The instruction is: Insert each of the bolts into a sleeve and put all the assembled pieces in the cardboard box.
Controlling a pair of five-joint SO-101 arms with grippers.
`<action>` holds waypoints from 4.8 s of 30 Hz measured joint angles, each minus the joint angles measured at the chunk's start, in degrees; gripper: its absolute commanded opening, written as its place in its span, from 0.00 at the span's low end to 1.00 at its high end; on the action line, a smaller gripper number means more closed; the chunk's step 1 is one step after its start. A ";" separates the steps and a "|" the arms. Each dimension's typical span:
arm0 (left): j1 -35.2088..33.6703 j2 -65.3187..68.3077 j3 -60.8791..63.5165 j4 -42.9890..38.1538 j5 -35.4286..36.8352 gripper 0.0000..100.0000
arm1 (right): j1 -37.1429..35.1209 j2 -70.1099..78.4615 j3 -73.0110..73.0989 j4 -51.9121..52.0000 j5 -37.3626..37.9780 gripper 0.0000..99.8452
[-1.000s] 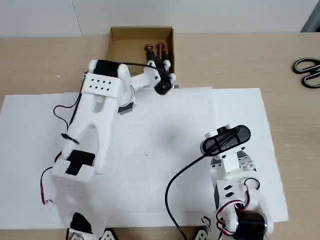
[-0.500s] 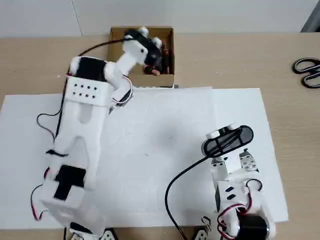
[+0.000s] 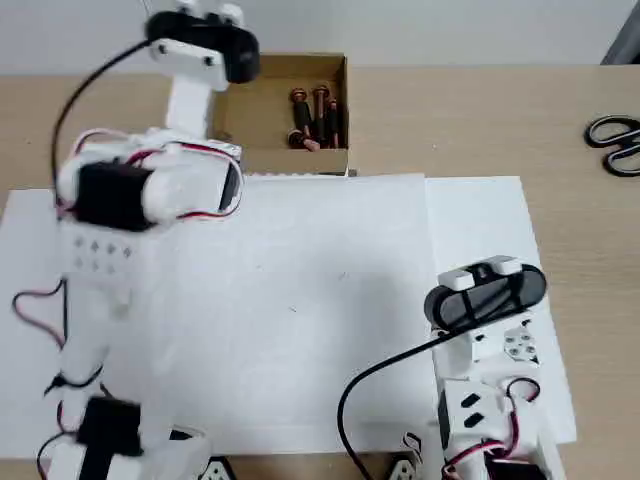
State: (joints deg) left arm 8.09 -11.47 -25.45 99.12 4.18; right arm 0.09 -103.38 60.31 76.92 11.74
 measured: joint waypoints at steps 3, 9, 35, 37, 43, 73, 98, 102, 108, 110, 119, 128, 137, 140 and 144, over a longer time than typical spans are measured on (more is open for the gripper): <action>0.00 -4.84 0.70 0.00 5.71 0.00 | 0.00 0.00 0.00 0.00 -1.58 0.00; 0.00 -18.37 11.87 -0.18 13.01 0.00 | 0.00 0.00 0.00 0.00 -4.92 0.00; -0.09 -72.97 82.81 -36.04 22.86 0.00 | -29.54 0.00 13.89 -8.53 -5.36 0.00; -0.09 -72.97 83.08 -36.04 24.62 0.00 | -32.00 0.00 13.89 -8.53 -5.36 0.00; 6.51 -72.97 83.60 -35.96 26.20 0.00 | -34.02 0.00 15.21 -8.97 -5.36 0.00; 4.48 -1.67 41.23 -2.20 19.08 0.00 | -28.40 0.00 15.38 -9.05 -5.36 0.00; -1.49 23.56 37.98 -9.05 3.43 0.00 | -28.22 0.00 15.38 -9.05 -5.36 0.00; -1.49 23.56 37.98 -9.05 2.29 0.01 | -28.13 0.00 15.38 -9.05 -5.36 0.00; -1.49 23.56 37.98 -9.23 -0.18 0.07 | -28.13 0.00 15.38 -9.05 -5.36 0.00; -1.49 23.56 39.12 -9.67 -0.44 0.08 | -28.13 0.00 15.38 -9.05 -5.36 0.00; -1.49 23.12 44.66 -14.77 -0.53 0.06 | -28.13 0.00 15.38 -9.05 -5.36 0.00; -1.32 22.77 45.36 -15.56 -0.53 0.01 | -28.22 0.00 15.38 -9.05 -5.36 0.00; -1.49 22.59 41.23 -9.85 -0.53 0.00 | -28.22 0.00 15.38 -10.11 -5.36 0.00; -1.58 19.08 36.57 -4.75 -0.53 0.00 | -28.22 0.00 15.38 -10.11 -5.36 0.00; -1.58 10.90 29.80 -1.85 1.32 0.00 | -28.22 0.00 15.38 -10.11 -5.36 0.00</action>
State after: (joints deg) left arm 6.51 -0.57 4.35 97.27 5.49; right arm -28.13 -103.38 75.69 66.81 6.37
